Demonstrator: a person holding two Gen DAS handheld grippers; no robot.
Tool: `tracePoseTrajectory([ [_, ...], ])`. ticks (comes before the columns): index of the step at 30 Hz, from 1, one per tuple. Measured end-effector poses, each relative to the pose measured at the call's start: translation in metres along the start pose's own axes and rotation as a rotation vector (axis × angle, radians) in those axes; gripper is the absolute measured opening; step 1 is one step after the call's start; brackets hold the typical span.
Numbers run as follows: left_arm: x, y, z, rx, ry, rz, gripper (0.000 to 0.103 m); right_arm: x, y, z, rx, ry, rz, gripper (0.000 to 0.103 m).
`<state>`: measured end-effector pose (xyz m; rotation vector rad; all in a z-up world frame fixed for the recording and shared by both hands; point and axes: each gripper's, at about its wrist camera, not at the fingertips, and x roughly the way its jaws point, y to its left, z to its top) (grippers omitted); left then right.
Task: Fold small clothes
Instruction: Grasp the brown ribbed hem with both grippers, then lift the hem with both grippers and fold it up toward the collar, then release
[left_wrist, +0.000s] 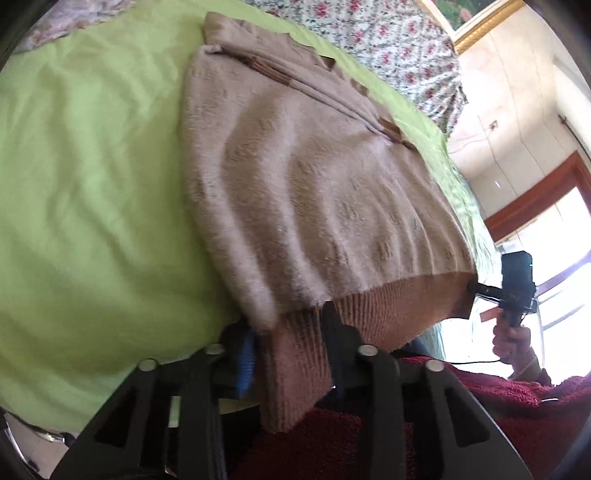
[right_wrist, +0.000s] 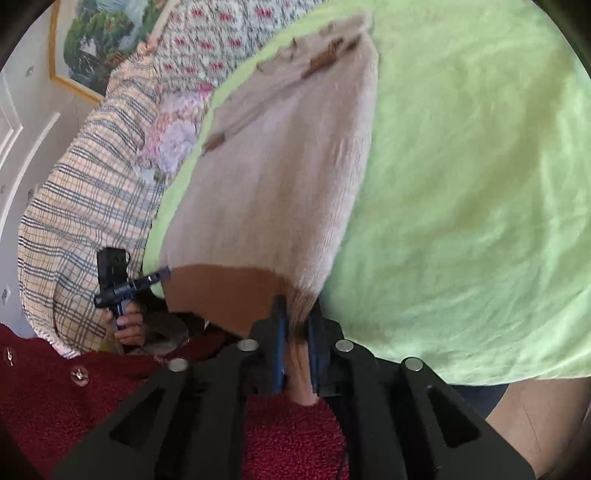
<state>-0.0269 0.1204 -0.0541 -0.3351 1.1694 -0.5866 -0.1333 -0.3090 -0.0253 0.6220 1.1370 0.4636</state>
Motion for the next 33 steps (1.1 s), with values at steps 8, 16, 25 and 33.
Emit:
tracePoseTrajectory([
  [8, -0.011, -0.023, -0.006, 0.119, -0.050, 0.039, 0.008, -0.013, 0.023, -0.003, -0.072, -0.053, 0.066, 0.008],
  [16, -0.071, -0.022, 0.021, 0.033, -0.285, -0.058, 0.005, -0.055, 0.046, 0.035, -0.095, -0.249, 0.223, 0.008],
  [25, -0.094, -0.033, 0.120, 0.064, -0.512, -0.066, 0.005, -0.069, 0.053, 0.128, -0.120, -0.442, 0.235, 0.008],
  [33, -0.048, -0.024, 0.244, 0.068, -0.504, 0.013, 0.005, -0.034, 0.032, 0.244, -0.075, -0.467, 0.108, 0.008],
])
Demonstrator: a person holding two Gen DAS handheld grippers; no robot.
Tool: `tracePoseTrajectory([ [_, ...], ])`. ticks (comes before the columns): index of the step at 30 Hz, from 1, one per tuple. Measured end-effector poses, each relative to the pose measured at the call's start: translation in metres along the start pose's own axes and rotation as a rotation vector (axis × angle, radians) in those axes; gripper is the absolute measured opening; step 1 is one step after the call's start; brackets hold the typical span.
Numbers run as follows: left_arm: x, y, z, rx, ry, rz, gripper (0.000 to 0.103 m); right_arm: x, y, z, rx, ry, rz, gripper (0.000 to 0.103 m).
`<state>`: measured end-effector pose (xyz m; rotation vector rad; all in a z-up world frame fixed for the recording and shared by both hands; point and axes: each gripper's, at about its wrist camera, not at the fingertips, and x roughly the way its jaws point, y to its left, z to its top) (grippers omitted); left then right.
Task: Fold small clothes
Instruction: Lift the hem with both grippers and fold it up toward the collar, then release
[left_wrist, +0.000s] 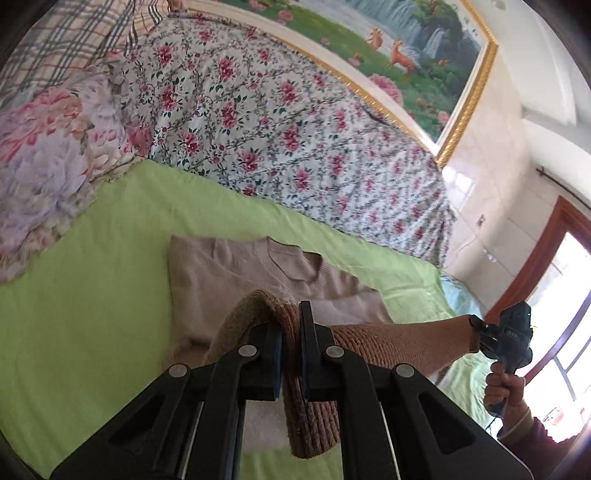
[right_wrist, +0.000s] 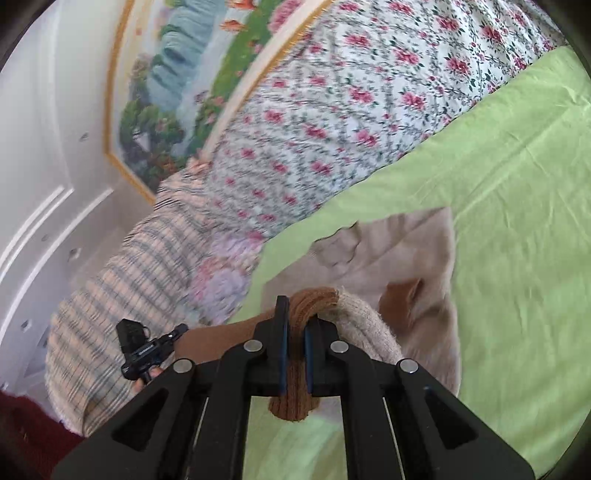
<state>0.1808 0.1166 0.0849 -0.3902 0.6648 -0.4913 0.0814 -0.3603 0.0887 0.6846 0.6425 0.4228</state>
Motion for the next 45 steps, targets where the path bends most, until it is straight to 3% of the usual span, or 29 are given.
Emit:
tracePoseTrajectory([
  [7, 0.095, 0.038, 0.039, -0.051, 0.077, 0.072, 0.006, 0.083, -0.049, 0.053, 0.024, 0.067, -0.141, 0.008],
  [14, 0.182, 0.081, 0.039, -0.094, 0.209, 0.156, 0.006, 0.147, -0.098, 0.051, 0.059, 0.189, -0.306, 0.008],
  [19, 0.208, 0.099, 0.025, -0.129, 0.291, 0.172, 0.009, 0.151, -0.108, 0.045, 0.098, 0.209, -0.311, 0.012],
  [21, 0.193, 0.092, 0.022, -0.137, 0.277, 0.152, 0.011, 0.134, -0.099, 0.045, 0.105, 0.166, -0.294, 0.016],
  [23, 0.169, 0.072, 0.015, -0.108, 0.268, 0.130, 0.013, 0.114, -0.079, 0.044, 0.050, 0.111, -0.298, 0.029],
  [25, 0.153, 0.047, 0.000, -0.058, 0.282, 0.098, 0.022, 0.102, -0.052, 0.033, -0.028, 0.102, -0.242, 0.029],
  [27, 0.149, 0.021, -0.018, -0.022, 0.317, 0.030, 0.029, 0.114, -0.032, 0.014, -0.076, 0.177, -0.166, 0.029],
  [29, 0.160, 0.000, -0.034, 0.009, 0.376, -0.009, 0.029, 0.134, -0.020, -0.003, -0.117, 0.274, -0.124, 0.029],
  [31, 0.180, -0.016, -0.046, 0.065, 0.435, 0.010, 0.029, 0.162, -0.009, -0.021, -0.197, 0.379, -0.157, 0.029],
  [32, 0.192, -0.020, -0.049, 0.104, 0.457, 0.054, 0.029, 0.177, -0.007, -0.027, -0.252, 0.429, -0.213, 0.029],
  [34, 0.204, -0.019, -0.043, 0.116, 0.462, 0.058, 0.029, 0.192, -0.010, -0.027, -0.301, 0.458, -0.289, 0.029],
  [38, 0.228, 0.001, -0.005, 0.120, 0.455, 0.124, 0.026, 0.207, -0.048, 0.013, -0.227, 0.380, -0.447, 0.029],
  [40, 0.239, 0.017, 0.018, 0.113, 0.431, 0.220, 0.026, 0.201, -0.067, 0.035, -0.141, 0.297, -0.491, 0.029],
  [42, 0.238, 0.035, 0.039, 0.071, 0.378, 0.296, 0.029, 0.183, -0.082, 0.051, -0.028, 0.188, -0.474, 0.029],
  [45, 0.220, 0.063, 0.056, -0.053, 0.317, 0.302, 0.032, 0.159, -0.081, 0.047, 0.036, 0.115, -0.434, 0.029],
])
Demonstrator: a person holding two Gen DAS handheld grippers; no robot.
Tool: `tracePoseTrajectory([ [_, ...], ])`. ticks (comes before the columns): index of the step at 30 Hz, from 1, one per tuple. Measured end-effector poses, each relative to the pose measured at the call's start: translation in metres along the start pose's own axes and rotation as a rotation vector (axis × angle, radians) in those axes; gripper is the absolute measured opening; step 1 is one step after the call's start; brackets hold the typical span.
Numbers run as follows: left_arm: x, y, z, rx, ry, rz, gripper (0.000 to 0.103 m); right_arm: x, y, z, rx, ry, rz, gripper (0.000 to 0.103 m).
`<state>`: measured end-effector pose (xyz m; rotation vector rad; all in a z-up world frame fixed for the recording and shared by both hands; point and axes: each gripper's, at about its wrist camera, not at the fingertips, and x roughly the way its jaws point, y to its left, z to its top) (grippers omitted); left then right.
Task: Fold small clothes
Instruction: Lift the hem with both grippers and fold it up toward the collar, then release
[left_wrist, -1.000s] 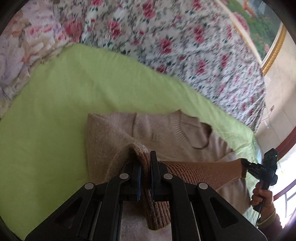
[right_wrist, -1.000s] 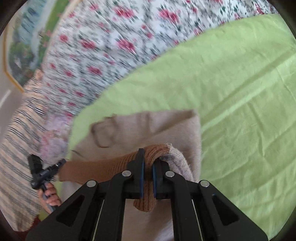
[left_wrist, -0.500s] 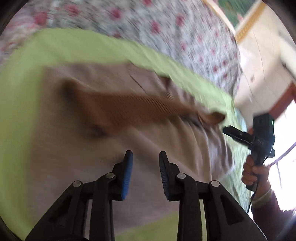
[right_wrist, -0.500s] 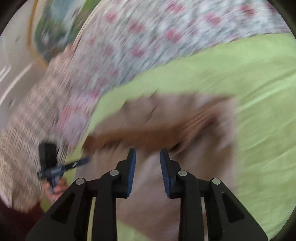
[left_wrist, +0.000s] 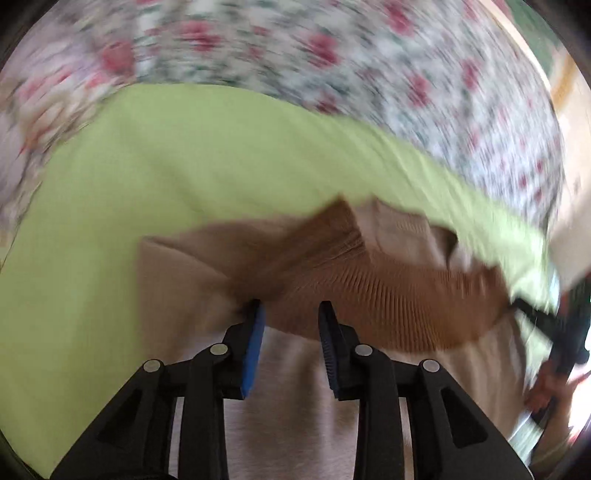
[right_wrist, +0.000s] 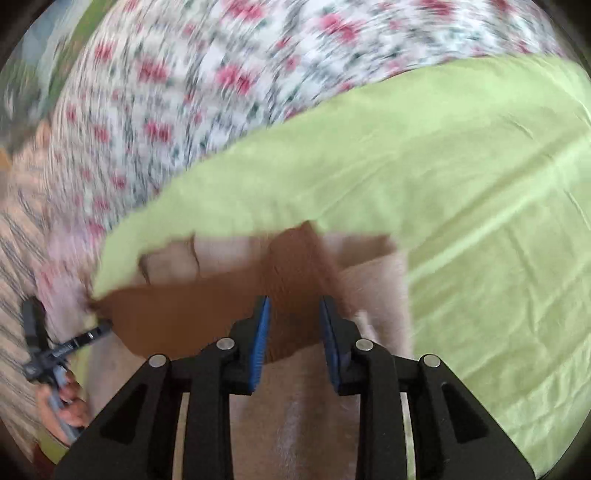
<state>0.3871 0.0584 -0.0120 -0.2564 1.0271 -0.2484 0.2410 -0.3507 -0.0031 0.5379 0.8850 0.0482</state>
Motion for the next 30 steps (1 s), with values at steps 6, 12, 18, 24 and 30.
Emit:
tracePoseTrajectory([
  [6, -0.039, 0.025, -0.049, -0.102, -0.006, -0.054, 0.032, -0.029, 0.015, -0.055, -0.025, 0.036, 0.081, 0.030],
  [12, -0.085, 0.012, -0.126, -0.147, -0.030, -0.168, 0.040, -0.055, 0.031, -0.111, -0.027, 0.039, 0.147, 0.030],
  [18, -0.109, -0.003, -0.188, -0.148, -0.017, -0.190, 0.049, -0.067, 0.035, -0.151, -0.021, 0.038, 0.158, 0.032],
  [24, -0.108, 0.001, -0.224, -0.185, 0.025, -0.192, 0.053, -0.077, 0.042, -0.167, -0.070, 0.011, 0.151, 0.032],
  [30, -0.103, 0.007, -0.224, -0.245, 0.000, -0.228, 0.068, -0.079, 0.046, -0.173, -0.101, -0.017, 0.158, 0.032],
])
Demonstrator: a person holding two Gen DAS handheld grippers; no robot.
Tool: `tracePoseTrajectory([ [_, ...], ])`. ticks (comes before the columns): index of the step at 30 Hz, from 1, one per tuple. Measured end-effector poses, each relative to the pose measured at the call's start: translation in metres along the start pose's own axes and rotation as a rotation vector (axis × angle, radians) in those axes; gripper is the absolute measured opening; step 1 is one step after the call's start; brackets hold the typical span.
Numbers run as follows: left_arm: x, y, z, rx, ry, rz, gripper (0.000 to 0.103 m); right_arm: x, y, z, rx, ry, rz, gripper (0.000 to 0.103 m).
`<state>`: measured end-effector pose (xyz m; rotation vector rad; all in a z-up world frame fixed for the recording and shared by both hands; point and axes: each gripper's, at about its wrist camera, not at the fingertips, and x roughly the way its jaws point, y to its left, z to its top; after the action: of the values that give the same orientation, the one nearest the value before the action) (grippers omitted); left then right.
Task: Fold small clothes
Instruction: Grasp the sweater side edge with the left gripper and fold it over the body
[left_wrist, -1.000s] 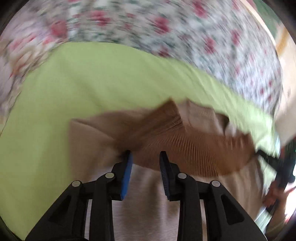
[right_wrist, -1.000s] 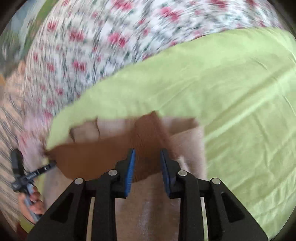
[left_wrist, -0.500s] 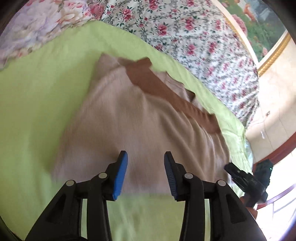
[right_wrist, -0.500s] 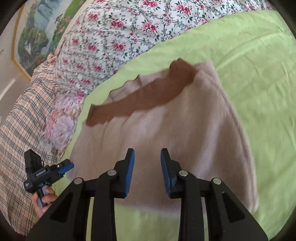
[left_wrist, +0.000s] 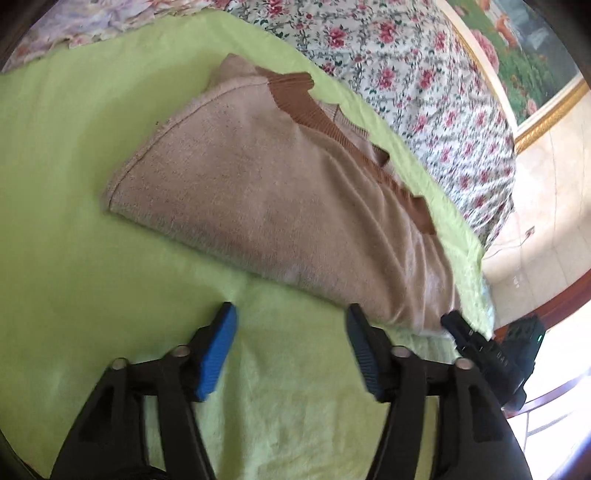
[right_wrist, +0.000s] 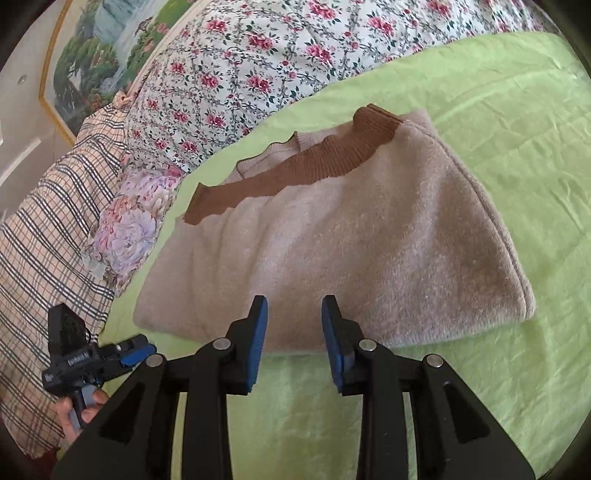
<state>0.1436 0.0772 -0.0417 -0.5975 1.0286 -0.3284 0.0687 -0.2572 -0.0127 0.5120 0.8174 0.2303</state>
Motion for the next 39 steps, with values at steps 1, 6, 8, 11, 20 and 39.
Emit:
tracePoseTrajectory([
  [1, 0.002, 0.002, 0.004, -0.015, -0.013, -0.001, 0.069, 0.000, 0.000, 0.000, -0.002, -0.001, 0.010, 0.034],
  [6, 0.009, 0.022, 0.035, -0.116, -0.068, -0.004, 0.070, -0.002, -0.005, -0.001, 0.014, -0.022, 0.024, 0.038],
  [8, 0.010, 0.030, 0.047, -0.154, -0.100, 0.009, 0.070, -0.003, -0.007, -0.002, 0.022, -0.026, 0.032, 0.039],
  [11, 0.014, 0.037, 0.062, -0.196, -0.149, 0.031, 0.070, -0.003, -0.009, -0.001, 0.038, -0.025, 0.040, 0.040],
  [20, 0.013, -0.024, 0.089, 0.017, -0.238, 0.113, 0.008, -0.001, -0.005, 0.032, 0.014, 0.038, 0.091, 0.044],
  [39, 0.089, -0.168, 0.022, 0.393, -0.053, -0.039, 0.007, 0.129, -0.008, 0.133, 0.198, 0.404, 0.403, 0.070],
])
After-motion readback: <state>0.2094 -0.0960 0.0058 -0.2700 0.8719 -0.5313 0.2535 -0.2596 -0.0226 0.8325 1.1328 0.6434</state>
